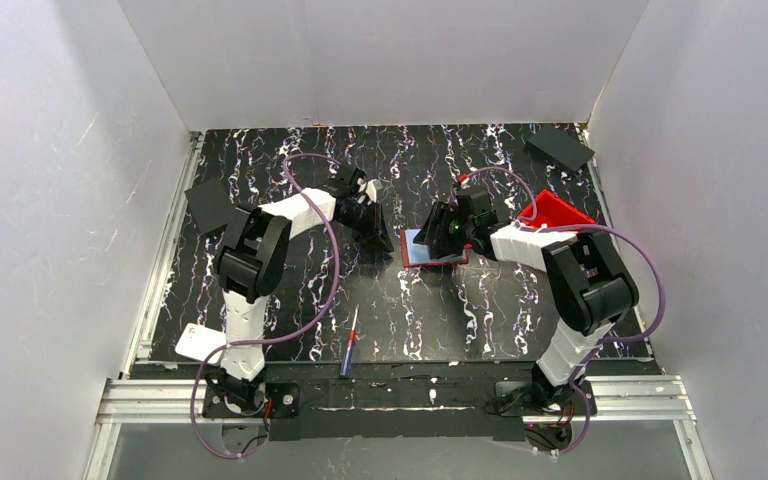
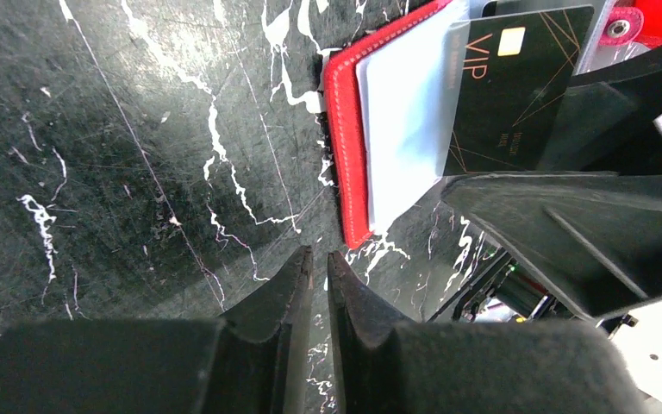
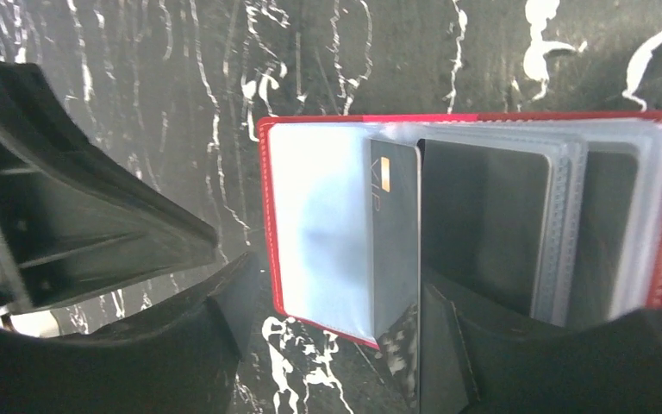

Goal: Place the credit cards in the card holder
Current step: Insert the credit card into the card holder.

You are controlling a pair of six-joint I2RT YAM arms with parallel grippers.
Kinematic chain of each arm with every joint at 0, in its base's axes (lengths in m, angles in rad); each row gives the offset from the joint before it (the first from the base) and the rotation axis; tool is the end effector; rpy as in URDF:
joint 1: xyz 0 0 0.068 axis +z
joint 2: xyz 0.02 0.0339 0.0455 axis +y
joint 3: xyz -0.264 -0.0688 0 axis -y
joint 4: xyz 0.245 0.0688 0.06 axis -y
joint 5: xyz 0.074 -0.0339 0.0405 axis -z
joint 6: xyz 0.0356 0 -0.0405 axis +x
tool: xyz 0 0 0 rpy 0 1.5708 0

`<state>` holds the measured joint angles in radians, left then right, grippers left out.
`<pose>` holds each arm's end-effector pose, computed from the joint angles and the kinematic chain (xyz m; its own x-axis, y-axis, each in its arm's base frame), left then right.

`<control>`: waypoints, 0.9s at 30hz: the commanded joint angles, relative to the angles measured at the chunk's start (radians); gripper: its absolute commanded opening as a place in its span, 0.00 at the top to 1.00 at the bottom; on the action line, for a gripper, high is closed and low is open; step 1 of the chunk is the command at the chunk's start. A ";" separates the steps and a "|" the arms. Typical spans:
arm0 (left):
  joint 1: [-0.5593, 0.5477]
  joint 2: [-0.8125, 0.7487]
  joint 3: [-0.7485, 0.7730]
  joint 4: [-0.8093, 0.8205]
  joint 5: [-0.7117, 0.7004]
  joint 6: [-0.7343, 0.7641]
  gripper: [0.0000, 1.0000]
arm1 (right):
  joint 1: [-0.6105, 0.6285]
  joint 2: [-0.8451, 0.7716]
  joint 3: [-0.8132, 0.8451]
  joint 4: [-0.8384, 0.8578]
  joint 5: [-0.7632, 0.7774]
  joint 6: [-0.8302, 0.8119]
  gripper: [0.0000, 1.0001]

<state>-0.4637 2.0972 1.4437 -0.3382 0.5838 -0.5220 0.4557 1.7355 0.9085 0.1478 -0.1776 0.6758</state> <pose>0.3851 -0.2145 0.1536 -0.9695 0.0197 -0.2444 0.1841 0.7166 -0.6728 0.3188 0.1633 0.1658 -0.7883 0.2993 -0.5376 -0.0814 0.8153 0.5733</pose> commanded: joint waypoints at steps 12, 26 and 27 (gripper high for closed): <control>-0.013 -0.034 -0.005 0.091 0.099 -0.094 0.88 | -0.006 -0.059 0.010 -0.195 0.124 -0.167 0.20; -0.066 -0.039 -0.022 0.137 0.139 -0.130 0.87 | -0.008 -0.120 0.070 -0.265 0.157 -0.282 0.11; -0.069 -0.039 -0.025 0.143 0.142 -0.134 0.87 | -0.008 -0.124 0.070 -0.264 0.158 -0.289 0.10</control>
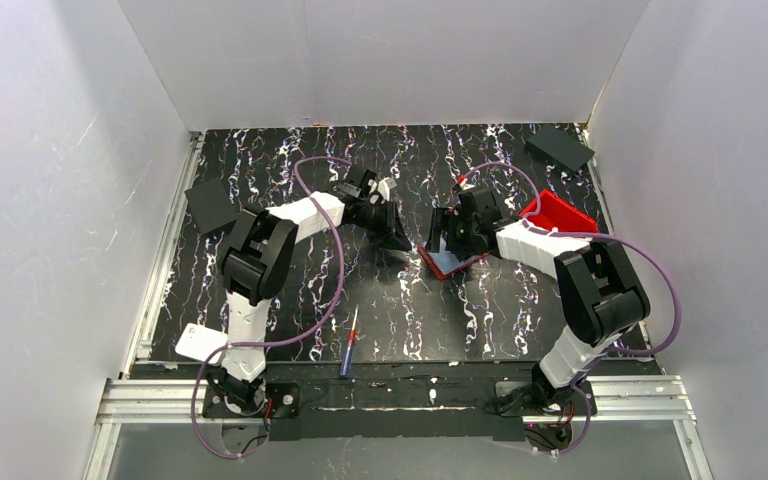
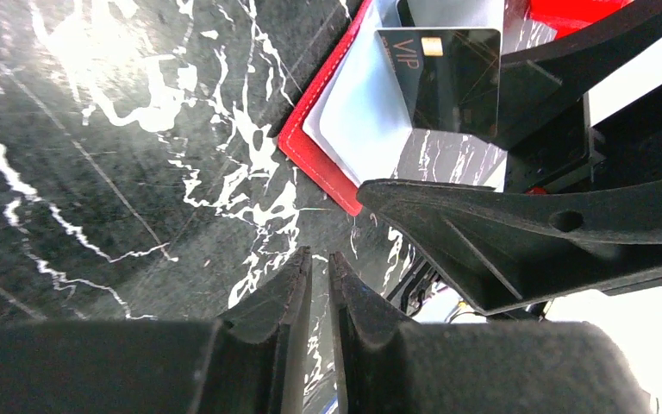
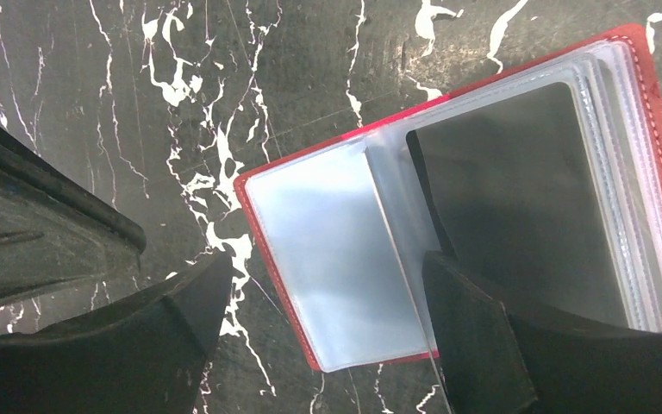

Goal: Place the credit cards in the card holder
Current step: Insert the credit card into the card holder.

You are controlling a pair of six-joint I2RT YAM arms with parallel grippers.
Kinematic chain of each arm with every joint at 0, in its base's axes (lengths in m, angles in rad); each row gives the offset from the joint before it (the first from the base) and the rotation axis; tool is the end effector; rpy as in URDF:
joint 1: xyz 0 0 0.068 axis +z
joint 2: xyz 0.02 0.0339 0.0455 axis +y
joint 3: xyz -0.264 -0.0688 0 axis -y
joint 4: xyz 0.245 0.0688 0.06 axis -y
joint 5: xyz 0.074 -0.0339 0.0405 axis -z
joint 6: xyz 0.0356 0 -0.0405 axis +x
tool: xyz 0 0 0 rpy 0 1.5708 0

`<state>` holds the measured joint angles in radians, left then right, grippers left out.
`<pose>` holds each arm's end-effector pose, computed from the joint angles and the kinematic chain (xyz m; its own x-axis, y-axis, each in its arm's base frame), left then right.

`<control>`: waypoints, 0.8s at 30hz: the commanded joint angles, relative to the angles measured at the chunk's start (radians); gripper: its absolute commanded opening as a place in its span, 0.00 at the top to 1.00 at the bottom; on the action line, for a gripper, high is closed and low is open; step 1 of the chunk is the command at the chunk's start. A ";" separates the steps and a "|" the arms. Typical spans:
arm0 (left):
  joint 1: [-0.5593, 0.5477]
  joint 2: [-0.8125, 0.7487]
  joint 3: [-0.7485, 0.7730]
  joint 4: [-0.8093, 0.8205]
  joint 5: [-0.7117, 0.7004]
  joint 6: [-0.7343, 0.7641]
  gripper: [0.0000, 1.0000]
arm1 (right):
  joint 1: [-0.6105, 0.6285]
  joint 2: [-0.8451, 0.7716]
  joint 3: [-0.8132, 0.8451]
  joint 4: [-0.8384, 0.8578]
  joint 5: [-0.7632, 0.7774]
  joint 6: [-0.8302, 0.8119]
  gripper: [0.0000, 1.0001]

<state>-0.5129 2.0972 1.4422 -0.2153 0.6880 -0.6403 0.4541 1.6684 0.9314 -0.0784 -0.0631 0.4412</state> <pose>0.3801 -0.2400 0.1625 -0.9737 0.0187 -0.2269 0.1920 0.6028 -0.7744 0.3069 0.1523 0.1763 -0.7951 0.0861 -0.6003 -0.1516 0.9302 0.3343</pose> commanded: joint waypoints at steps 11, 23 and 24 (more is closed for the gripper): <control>-0.038 -0.044 -0.045 0.048 0.066 -0.032 0.87 | -0.087 -0.077 0.045 -0.019 -0.041 -0.083 0.09; -0.080 -0.021 -0.049 0.103 0.083 -0.083 0.87 | -0.117 -0.055 0.014 -0.001 -0.079 -0.091 0.31; -0.082 -0.017 -0.047 0.108 0.082 -0.089 0.87 | -0.121 -0.054 0.010 0.003 -0.082 -0.091 0.33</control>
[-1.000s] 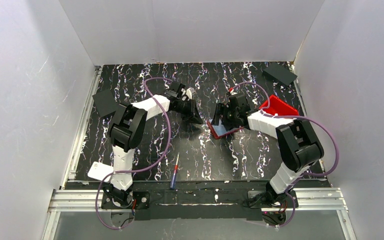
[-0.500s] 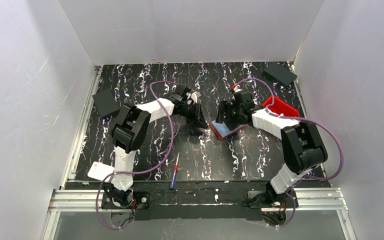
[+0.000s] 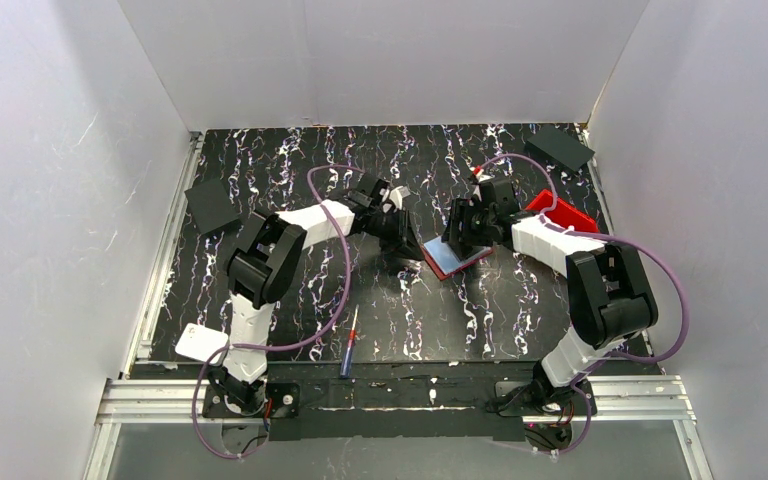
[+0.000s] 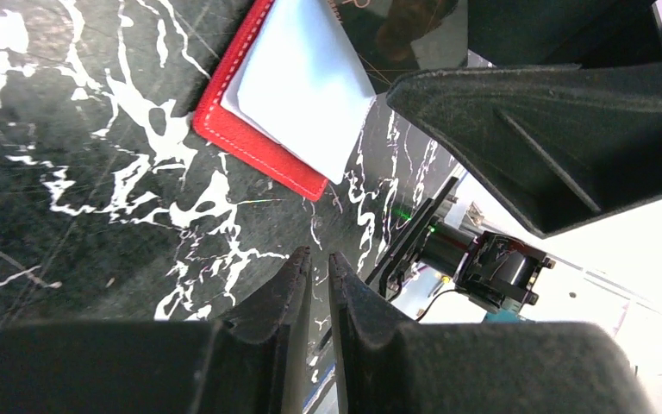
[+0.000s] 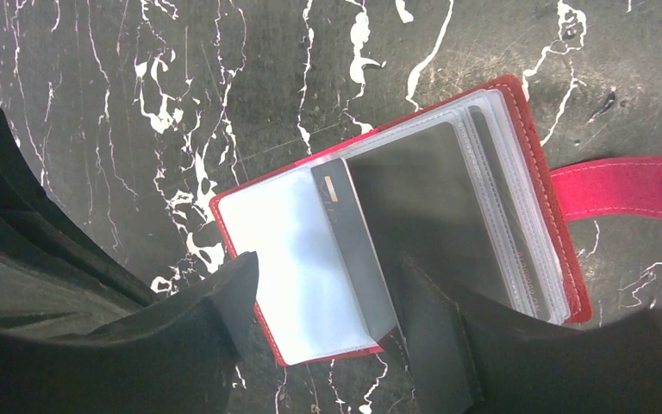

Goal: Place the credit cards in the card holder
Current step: Insert the credit card into the card holder.

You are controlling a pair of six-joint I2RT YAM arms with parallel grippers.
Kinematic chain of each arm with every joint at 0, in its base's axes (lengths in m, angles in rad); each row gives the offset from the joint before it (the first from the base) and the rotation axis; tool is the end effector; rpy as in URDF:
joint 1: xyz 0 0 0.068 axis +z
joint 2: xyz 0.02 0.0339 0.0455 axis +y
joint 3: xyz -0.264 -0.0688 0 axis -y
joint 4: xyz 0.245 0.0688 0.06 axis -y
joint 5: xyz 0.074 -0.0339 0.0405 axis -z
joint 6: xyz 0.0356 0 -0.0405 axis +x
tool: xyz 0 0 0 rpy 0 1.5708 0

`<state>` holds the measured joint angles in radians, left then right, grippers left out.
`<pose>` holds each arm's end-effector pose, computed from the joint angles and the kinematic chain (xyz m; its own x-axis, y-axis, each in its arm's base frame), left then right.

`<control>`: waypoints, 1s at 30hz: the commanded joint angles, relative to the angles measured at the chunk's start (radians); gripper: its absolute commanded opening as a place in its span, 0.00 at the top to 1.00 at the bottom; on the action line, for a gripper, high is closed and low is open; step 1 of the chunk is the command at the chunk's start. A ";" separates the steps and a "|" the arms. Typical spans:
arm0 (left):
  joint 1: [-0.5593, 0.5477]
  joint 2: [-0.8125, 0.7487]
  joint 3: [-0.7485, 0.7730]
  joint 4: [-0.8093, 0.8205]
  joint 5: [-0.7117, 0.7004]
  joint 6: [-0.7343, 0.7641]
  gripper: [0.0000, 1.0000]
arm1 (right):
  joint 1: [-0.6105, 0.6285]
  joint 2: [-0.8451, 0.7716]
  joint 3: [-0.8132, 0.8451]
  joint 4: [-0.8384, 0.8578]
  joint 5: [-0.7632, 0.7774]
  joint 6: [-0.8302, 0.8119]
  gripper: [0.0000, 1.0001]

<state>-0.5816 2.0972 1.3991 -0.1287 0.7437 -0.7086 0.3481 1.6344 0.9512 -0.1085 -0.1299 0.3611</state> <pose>0.3601 -0.2656 0.1565 -0.9792 0.0706 -0.1900 0.1978 0.5387 -0.8189 0.3194 0.1208 0.1911 -0.7755 0.0913 -0.6248 -0.1601 0.9287 0.3345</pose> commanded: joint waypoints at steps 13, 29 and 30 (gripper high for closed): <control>-0.036 0.032 0.008 0.046 0.023 -0.049 0.89 | -0.048 -0.001 -0.026 0.053 -0.084 -0.088 0.33; -0.041 0.085 0.017 0.011 -0.057 -0.040 0.95 | -0.093 0.027 -0.007 -0.005 -0.098 -0.098 0.45; -0.041 0.084 0.015 0.010 -0.057 -0.037 0.95 | -0.099 0.027 -0.002 -0.012 -0.105 -0.103 0.43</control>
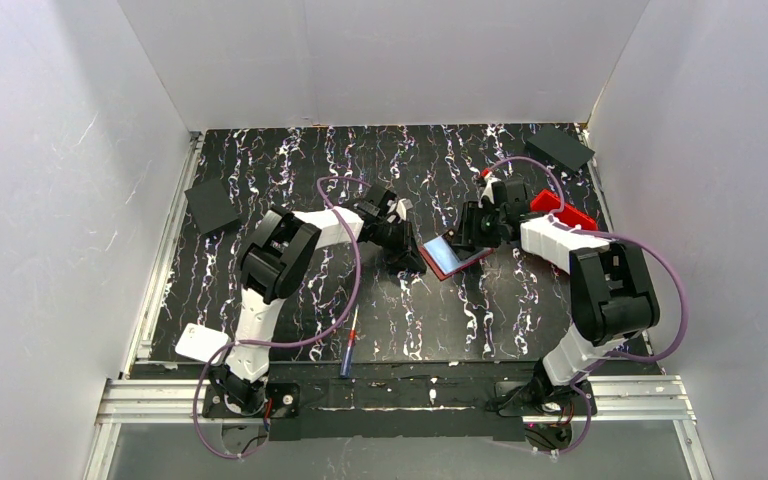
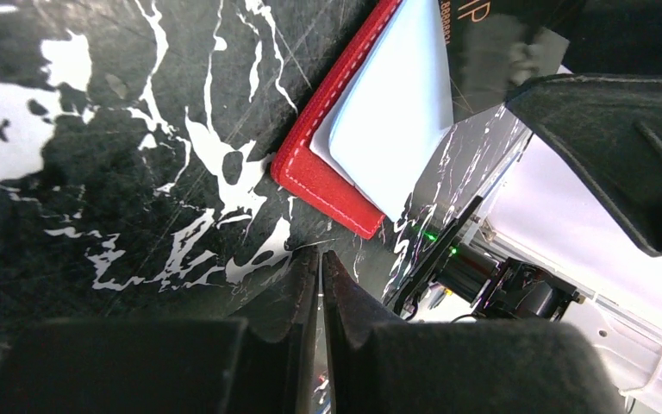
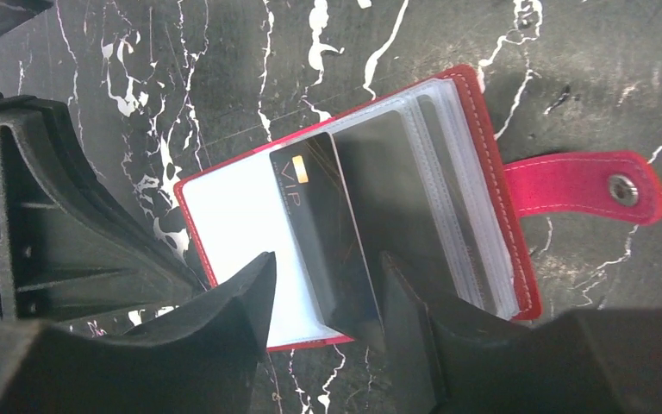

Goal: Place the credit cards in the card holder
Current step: Insert the credit card into the card holder.

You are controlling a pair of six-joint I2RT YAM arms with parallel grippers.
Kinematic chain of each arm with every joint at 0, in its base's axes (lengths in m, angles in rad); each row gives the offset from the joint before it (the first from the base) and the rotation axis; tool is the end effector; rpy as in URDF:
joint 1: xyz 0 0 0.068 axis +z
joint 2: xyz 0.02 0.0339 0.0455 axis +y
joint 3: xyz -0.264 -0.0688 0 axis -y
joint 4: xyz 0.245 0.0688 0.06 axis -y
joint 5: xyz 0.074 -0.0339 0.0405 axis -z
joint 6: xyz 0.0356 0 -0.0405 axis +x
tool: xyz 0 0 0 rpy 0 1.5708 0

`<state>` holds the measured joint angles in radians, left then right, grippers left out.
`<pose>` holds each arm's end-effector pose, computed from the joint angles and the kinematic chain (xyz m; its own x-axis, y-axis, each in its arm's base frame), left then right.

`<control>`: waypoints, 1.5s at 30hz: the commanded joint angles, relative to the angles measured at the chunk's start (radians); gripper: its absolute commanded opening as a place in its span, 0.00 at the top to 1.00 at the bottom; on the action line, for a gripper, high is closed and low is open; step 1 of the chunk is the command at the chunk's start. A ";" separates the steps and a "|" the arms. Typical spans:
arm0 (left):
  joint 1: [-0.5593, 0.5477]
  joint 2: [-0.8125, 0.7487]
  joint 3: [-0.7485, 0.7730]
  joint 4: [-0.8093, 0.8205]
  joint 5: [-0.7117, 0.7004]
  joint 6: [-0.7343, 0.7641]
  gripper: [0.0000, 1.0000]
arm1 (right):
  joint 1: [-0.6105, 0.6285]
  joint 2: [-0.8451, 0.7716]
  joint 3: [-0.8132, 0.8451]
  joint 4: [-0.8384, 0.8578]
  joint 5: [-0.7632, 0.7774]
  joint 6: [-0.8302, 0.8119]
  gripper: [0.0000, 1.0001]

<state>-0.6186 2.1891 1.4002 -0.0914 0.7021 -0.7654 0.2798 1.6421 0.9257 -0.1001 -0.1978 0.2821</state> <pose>0.3555 -0.2812 0.1191 -0.9918 0.0567 -0.1143 0.1258 0.5863 -0.8003 0.3225 0.0999 0.1818 -0.7841 0.0587 -0.6178 -0.1893 0.9255 0.3282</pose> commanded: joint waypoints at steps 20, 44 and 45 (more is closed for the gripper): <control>-0.003 0.053 0.082 -0.066 -0.024 0.030 0.97 | -0.091 0.146 0.082 -0.088 -0.179 -0.058 0.90; 0.054 0.138 0.144 -0.077 -0.038 0.011 0.98 | -0.190 0.183 0.017 -0.029 -0.435 0.036 0.99; 0.054 0.138 0.147 -0.077 -0.039 0.010 0.98 | -0.190 0.189 0.012 -0.019 -0.445 0.040 0.99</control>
<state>-0.5751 2.2875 1.5318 -0.1390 0.7517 -0.7715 0.0952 1.7897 0.9718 -0.1017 -0.6079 0.3164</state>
